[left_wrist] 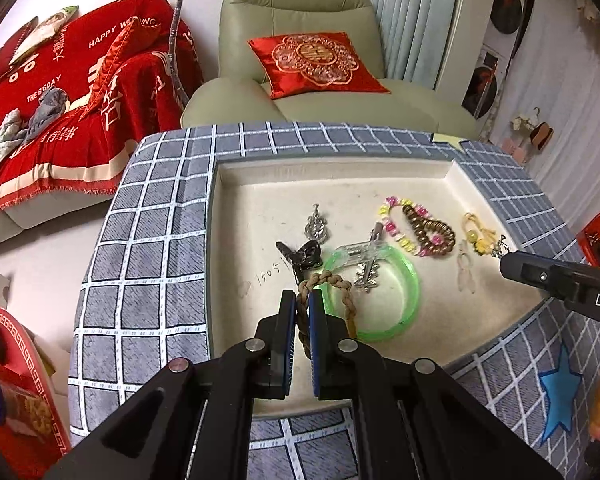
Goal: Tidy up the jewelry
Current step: 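Carry the braided bracelet and heart pendant over the tray, then open both tools to release the bracelet and pendant into the tray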
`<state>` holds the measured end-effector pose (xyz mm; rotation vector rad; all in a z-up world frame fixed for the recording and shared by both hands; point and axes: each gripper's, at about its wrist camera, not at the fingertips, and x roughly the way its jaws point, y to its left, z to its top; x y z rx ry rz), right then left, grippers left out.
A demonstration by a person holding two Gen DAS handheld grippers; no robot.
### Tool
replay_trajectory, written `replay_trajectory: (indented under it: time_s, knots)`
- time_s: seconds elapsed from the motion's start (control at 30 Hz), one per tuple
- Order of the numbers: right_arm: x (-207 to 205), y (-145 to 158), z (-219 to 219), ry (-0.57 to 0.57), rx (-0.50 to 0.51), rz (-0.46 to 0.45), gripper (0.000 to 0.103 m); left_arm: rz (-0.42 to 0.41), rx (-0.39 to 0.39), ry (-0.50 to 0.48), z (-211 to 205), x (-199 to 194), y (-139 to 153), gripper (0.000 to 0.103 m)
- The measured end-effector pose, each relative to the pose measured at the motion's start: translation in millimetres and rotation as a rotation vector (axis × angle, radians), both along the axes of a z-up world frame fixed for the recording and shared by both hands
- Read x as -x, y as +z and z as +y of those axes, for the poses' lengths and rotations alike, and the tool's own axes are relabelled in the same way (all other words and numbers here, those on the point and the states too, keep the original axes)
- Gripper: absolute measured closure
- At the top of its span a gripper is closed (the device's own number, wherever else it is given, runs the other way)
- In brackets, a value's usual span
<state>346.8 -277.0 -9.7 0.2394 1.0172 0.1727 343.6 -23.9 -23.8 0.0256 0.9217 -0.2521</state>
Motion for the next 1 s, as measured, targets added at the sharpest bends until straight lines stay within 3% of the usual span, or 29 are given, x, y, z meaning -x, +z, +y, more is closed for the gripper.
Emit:
replay_trajectory:
  time_s: [0.57, 0.9, 0.93, 1.0]
  knots:
    - [-27, -32, -1, -0.019, 0.059, 0.047, 0.084, 0.07, -0.047, 0.017, -7, -16, -31, 0.081]
    - [-27, -40, 1, -0.014, 0.059, 0.069, 0.083, 0.023, -0.129, -0.029, -25, -4, -32, 0.081]
    - [-27, -40, 0, -0.015, 0.056, 0.07, 0.081, 0.02, -0.13, -0.031, -26, -3, -32, 0.081]
    - [-26, -39, -2, -0.016, 0.041, 0.071, 0.069, 0.013, -0.131, -0.03, -26, -2, -30, 0.081]
